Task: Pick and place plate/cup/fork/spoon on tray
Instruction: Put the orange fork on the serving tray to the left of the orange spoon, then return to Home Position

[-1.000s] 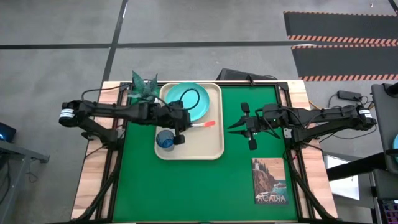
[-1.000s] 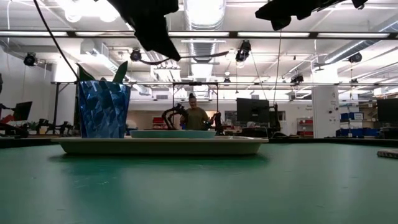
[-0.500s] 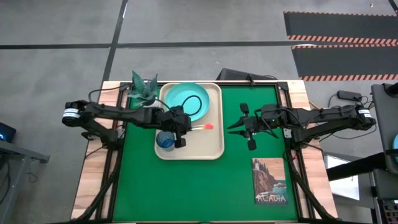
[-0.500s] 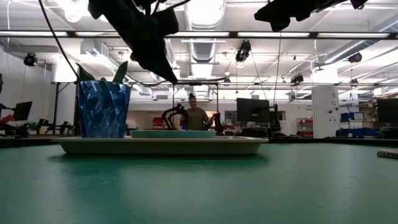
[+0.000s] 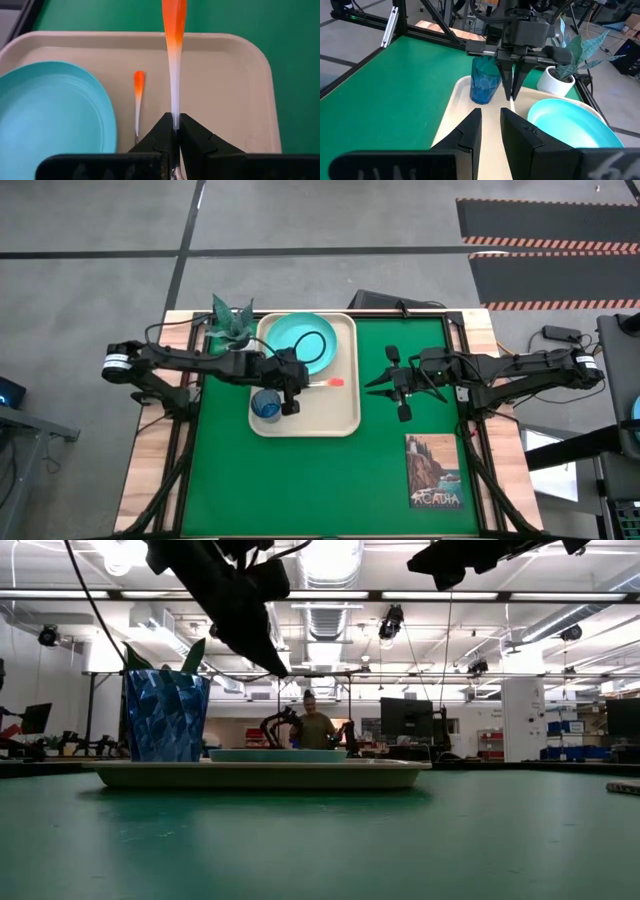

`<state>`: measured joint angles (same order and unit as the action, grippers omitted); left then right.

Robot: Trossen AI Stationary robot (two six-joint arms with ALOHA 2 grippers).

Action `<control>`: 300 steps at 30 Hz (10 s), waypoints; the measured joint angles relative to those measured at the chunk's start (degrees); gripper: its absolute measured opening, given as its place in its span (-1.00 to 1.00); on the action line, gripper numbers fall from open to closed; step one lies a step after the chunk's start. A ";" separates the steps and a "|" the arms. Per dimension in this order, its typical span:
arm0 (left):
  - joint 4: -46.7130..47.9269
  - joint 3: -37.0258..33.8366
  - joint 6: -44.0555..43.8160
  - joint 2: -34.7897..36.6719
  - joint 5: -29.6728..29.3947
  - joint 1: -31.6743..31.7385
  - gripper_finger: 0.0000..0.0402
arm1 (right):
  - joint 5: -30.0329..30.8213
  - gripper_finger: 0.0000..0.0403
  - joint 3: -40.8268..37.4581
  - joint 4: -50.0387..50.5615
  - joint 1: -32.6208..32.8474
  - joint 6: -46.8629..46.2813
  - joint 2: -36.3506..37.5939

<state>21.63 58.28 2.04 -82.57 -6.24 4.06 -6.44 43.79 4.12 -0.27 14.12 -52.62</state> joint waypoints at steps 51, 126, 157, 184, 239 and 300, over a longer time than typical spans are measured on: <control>-6.19 -0.59 4.36 -14.57 0.04 1.61 -0.97 | 0.46 -0.69 0.00 -0.43 0.00 0.81 -1.55; -3.23 -3.08 2.71 -10.70 -0.70 1.64 -0.64 | 0.48 -0.69 0.00 -0.08 -0.02 -1.19 -1.55; -3.30 -26.60 -9.06 46.80 -0.52 -13.77 -0.64 | 0.46 -0.69 0.04 -3.10 -0.02 -1.50 -3.43; -2.65 -45.50 -7.17 82.42 -0.52 -13.75 -1.00 | 0.46 -0.69 0.04 -3.96 -0.01 1.95 -3.43; -11.19 -53.73 2.90 75.52 -5.01 -13.73 -1.00 | 10.95 -0.69 -33.93 -28.95 -0.87 3.47 18.41; -14.51 -54.60 2.88 67.87 -4.92 -13.71 -1.00 | 23.02 -0.69 -42.64 -11.61 -0.87 -9.08 51.34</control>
<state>7.13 3.68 4.92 -14.70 -11.16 -9.65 16.58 1.15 -7.49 -1.15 5.04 -1.28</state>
